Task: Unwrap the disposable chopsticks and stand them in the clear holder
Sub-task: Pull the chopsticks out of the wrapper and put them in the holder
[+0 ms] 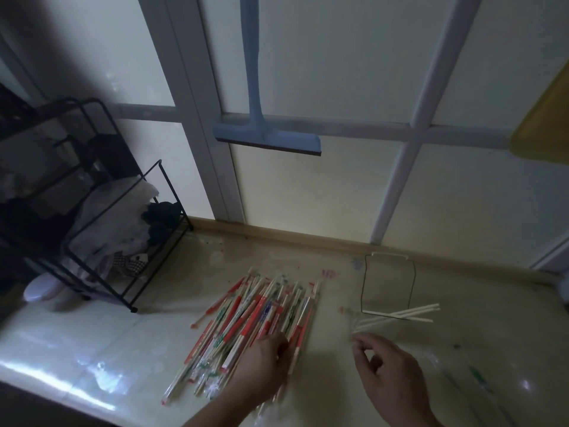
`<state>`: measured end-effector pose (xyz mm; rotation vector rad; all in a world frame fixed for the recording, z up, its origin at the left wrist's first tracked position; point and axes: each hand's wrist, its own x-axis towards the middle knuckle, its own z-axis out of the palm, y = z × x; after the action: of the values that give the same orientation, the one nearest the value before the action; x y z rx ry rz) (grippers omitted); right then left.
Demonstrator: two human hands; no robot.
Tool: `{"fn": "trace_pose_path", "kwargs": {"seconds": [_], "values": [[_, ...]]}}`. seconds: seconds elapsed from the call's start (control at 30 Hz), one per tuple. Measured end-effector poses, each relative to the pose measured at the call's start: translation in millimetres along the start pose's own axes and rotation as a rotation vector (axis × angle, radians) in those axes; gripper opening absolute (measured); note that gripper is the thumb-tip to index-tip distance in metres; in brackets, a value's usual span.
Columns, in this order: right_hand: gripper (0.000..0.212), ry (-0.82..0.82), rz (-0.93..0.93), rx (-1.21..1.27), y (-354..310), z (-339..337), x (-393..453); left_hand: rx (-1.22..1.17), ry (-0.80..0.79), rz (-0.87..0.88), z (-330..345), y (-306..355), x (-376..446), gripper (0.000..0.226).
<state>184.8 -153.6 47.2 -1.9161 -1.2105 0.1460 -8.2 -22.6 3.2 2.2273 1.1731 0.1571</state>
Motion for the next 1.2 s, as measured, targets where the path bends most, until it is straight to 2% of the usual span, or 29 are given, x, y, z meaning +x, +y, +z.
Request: {"fn": "trace_pose_path", "kwargs": {"seconds": [0.13,0.2,0.3,0.37,0.5,0.6,0.7,0.73,0.87,1.03,1.1,1.2], "values": [[0.036,-0.069,0.154,0.251,-23.1,-21.2,20.5,-0.219,-0.116,0.212,-36.4,20.5,-18.9,0.01],[0.034,-0.112,0.222,0.379,-33.6,-34.4,29.2,-0.214,-0.168,0.312,-53.7,34.9,-24.3,0.012],[0.017,-0.173,0.246,0.506,-38.0,-53.8,33.4,-0.174,-0.237,0.412,-69.5,52.8,-24.2,0.009],[0.013,-0.167,0.242,0.524,-34.1,-64.7,32.0,-0.138,-0.257,0.44,-73.0,61.8,-20.9,0.007],[0.024,-0.106,0.319,0.599,-22.8,-79.0,27.3,-0.154,-0.195,0.418,-75.5,76.6,-15.8,0.008],[0.008,-0.092,0.402,0.792,-23.8,-88.0,27.1,-0.255,-0.189,0.383,-72.9,86.7,-18.0,0.01],[0.06,-0.1,0.456,0.929,-26.3,-94.7,26.3,-0.268,-0.135,0.425,-64.3,95.2,-22.9,0.011],[0.069,-0.067,0.466,0.927,-27.9,-96.2,26.2,-0.28,-0.114,0.434,-61.9,97.5,-24.4,0.011],[0.077,-0.017,0.453,0.935,-28.1,-98.7,23.1,-0.359,-0.092,0.442,-55.6,108.4,-30.6,0.009],[0.075,0.012,0.467,0.936,-29.8,-97.7,16.1,-0.394,-0.091,0.436,-50.6,121.6,-32.9,0.008],[0.069,0.023,0.469,0.907,-29.5,-100.0,14.6,-0.392,-0.093,0.426,-49.9,125.2,-32.8,0.008],[0.022,-0.005,0.489,0.89,-29.7,-103.7,15.2,-0.363,-0.085,0.431,-48.5,131.6,-33.3,0.007]]}}
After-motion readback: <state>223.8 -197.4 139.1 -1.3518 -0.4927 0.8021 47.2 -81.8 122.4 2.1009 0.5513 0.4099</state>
